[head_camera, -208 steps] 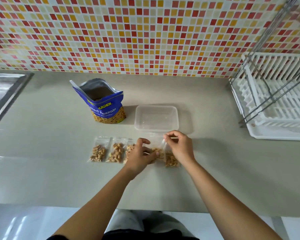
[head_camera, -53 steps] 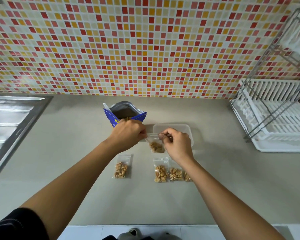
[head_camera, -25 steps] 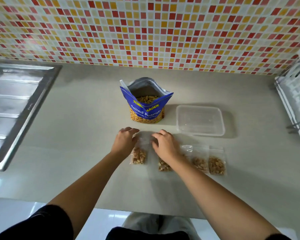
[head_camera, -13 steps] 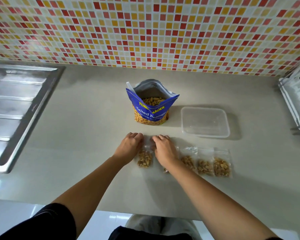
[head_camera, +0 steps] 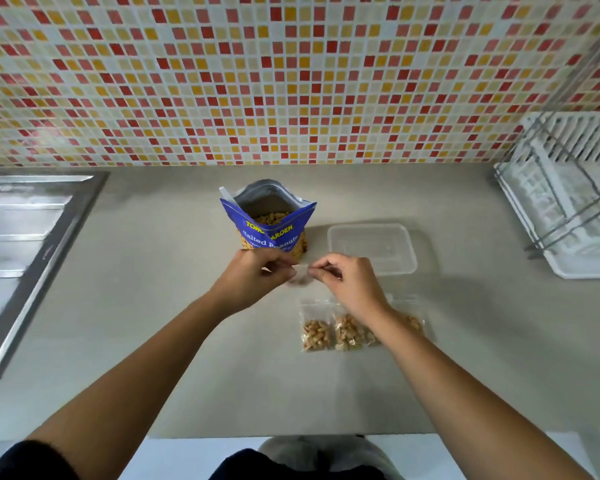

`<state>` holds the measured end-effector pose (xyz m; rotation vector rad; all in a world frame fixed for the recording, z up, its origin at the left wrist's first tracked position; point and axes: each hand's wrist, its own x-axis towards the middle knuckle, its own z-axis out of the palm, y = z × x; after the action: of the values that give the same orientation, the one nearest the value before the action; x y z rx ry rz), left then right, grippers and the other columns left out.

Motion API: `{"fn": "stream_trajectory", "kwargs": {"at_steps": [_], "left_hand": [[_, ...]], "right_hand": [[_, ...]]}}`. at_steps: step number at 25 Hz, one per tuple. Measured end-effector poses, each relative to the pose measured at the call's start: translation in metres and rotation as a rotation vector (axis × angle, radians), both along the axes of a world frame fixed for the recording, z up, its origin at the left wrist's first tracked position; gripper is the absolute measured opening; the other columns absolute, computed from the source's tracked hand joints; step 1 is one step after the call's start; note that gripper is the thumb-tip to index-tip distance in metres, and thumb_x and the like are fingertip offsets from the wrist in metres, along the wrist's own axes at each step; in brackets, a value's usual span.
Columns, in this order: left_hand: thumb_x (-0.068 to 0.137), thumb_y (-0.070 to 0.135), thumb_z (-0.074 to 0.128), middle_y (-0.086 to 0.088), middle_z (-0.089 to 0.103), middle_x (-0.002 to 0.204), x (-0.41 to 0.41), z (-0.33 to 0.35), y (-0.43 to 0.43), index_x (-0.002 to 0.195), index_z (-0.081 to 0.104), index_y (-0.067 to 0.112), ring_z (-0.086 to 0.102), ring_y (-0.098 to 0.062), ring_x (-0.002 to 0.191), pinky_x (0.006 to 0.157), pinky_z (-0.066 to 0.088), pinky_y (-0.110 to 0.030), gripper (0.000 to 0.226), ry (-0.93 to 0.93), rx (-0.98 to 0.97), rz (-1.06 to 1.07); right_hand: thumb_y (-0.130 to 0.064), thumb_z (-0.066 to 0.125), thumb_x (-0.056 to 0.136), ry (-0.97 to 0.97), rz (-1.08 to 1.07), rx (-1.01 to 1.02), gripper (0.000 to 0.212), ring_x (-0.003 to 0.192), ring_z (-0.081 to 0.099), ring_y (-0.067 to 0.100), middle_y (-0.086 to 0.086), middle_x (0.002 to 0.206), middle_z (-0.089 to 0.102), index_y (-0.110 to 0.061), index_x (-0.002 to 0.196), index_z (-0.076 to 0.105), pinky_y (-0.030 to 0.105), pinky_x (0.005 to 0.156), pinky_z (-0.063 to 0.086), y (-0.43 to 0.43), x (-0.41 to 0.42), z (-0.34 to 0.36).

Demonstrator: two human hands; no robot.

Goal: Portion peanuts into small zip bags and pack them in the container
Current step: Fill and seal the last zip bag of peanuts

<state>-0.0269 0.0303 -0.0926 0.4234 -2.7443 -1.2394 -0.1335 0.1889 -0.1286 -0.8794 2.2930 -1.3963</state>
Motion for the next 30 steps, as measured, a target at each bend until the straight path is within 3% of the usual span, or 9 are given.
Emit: {"fn": "stream_trajectory", "kwargs": {"at_steps": [6,9,11,17,30], "left_hand": [[0.087,0.027,0.063,-0.004,0.069,0.102,-0.045,0.061,0.024,0.105,0.069,0.014,0.062,-0.020,0.094,0.085,0.051,-0.035,0.023,0.070,-0.470,-0.147],[0.089,0.039,0.055,0.001,0.068,0.110,-0.059,0.077,0.032,0.110,0.066,0.024,0.060,-0.022,0.102,0.092,0.046,-0.044,0.028,-0.037,-0.780,-0.195],[0.090,0.044,0.052,0.004,0.066,0.113,-0.065,0.082,0.036,0.112,0.064,0.028,0.058,-0.022,0.107,0.094,0.041,-0.045,0.030,-0.077,-0.883,-0.204],[0.093,0.042,0.048,0.003,0.067,0.104,-0.074,0.088,0.047,0.108,0.064,0.027,0.054,-0.023,0.104,0.086,0.037,-0.044,0.027,-0.141,-1.001,-0.184],[0.093,0.043,0.046,0.003,0.067,0.107,-0.071,0.092,0.044,0.106,0.063,0.023,0.055,-0.020,0.103,0.083,0.033,-0.042,0.030,-0.154,-1.001,-0.157]], "right_hand": [[-0.023,0.068,0.083,0.244,0.016,0.023,0.014,0.075,0.068,0.015,0.001,0.083,0.075,-0.014,0.093,0.073,0.040,0.072,0.055,0.024,-0.029,0.053],[-0.020,0.068,0.083,0.284,-0.013,-0.007,0.012,0.077,0.069,0.013,0.000,0.085,0.075,-0.015,0.093,0.073,0.037,0.073,0.056,0.029,-0.035,0.062],[-0.020,0.068,0.083,0.293,-0.005,-0.015,0.012,0.077,0.069,0.014,0.000,0.085,0.075,-0.015,0.093,0.074,0.037,0.073,0.056,0.029,-0.036,0.064],[-0.022,0.067,0.084,0.294,0.014,-0.024,0.011,0.075,0.068,0.016,0.001,0.084,0.075,-0.016,0.091,0.074,0.038,0.073,0.055,0.027,-0.040,0.066],[-0.017,0.068,0.082,0.349,-0.008,-0.024,0.005,0.074,0.066,0.013,-0.001,0.080,0.073,-0.014,0.084,0.072,0.035,0.071,0.056,0.034,-0.055,0.066]]}}
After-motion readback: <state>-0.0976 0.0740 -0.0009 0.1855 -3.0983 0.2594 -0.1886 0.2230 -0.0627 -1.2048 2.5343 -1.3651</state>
